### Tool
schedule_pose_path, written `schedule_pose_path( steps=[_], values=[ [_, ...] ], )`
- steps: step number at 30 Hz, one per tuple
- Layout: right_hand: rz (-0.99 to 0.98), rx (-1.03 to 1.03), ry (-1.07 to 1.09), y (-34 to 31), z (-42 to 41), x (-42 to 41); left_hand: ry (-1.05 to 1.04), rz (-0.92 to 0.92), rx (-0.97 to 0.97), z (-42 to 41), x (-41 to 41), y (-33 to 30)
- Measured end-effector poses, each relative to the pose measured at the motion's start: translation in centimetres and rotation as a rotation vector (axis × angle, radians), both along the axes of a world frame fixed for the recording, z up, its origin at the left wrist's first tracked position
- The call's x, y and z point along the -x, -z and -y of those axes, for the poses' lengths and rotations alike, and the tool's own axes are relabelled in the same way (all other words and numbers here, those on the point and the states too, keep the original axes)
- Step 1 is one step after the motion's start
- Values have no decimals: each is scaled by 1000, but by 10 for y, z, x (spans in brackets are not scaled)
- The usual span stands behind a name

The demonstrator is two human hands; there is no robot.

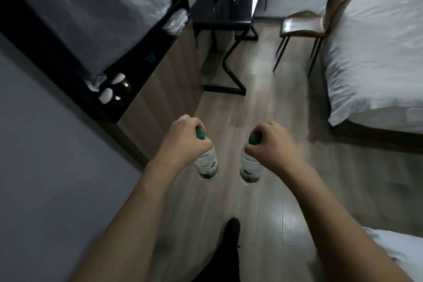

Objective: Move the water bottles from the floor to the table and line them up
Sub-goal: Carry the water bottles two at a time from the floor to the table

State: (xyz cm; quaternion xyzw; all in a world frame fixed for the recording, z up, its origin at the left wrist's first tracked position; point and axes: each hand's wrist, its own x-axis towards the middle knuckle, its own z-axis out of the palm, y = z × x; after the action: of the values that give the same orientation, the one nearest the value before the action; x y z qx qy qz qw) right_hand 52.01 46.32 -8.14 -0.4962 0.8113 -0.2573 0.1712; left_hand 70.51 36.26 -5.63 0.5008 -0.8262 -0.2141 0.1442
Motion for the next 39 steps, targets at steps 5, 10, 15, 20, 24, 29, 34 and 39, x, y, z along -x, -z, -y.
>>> schedule_pose_path(
  steps=[5, 10, 15, 20, 24, 29, 34, 39],
  values=[
    [5, -43, 79, 13, 53, 59, 89, 6, -17, 66, 67, 16],
    [16, -56, 150, 13, 110, 115, 187, 15, -46, 137, 136, 21],
    [1, 9, 253, -1, 157, 176, 244, 24, -1, 195, 206, 5],
    [-36, 15, 316, -4, 198, 247, 269, -22, 17, 244, 276, -7],
    [-37, -4, 319, 6, 232, 310, 291, -30, 19, 279, 342, 1],
    [-36, -3, 283, 8, 278, 400, 286, -17, 6, 325, 433, 5],
    [-52, 20, 256, -3, 325, 485, 275, -23, 26, 371, 521, -5],
    [-32, 59, 296, -8, 372, 565, 279, -43, 54, 420, 603, -13]
  ],
)
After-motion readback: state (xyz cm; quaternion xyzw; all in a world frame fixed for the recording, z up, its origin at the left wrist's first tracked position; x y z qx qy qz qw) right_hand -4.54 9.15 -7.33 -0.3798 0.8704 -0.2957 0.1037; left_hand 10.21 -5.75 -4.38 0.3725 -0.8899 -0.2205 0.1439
